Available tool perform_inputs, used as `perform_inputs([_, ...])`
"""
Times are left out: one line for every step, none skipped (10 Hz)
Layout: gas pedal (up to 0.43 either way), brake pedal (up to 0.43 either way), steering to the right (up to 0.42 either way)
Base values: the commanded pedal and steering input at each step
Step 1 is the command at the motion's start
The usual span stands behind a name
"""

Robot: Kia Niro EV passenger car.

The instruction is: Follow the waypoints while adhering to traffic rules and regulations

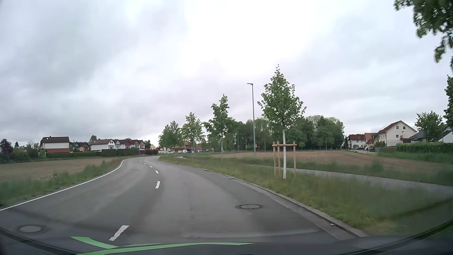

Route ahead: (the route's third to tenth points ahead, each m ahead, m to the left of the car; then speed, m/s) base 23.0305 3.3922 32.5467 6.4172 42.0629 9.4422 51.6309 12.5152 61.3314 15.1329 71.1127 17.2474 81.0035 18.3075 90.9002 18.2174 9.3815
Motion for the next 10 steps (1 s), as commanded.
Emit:
perform_inputs([0.11, 0.0, -0.06])
perform_inputs([0.11, 0.0, -0.059])
perform_inputs([0.11, 0.0, -0.06])
perform_inputs([0.11, 0.0, -0.06])
perform_inputs([0.11, 0.0, -0.06])
perform_inputs([0.11, 0.0, -0.06])
perform_inputs([0.11, 0.0, -0.06])
perform_inputs([0.11, 0.0, -0.06])
perform_inputs([0.11, 0.0, -0.06])
perform_inputs([0.11, 0.0, -0.06])
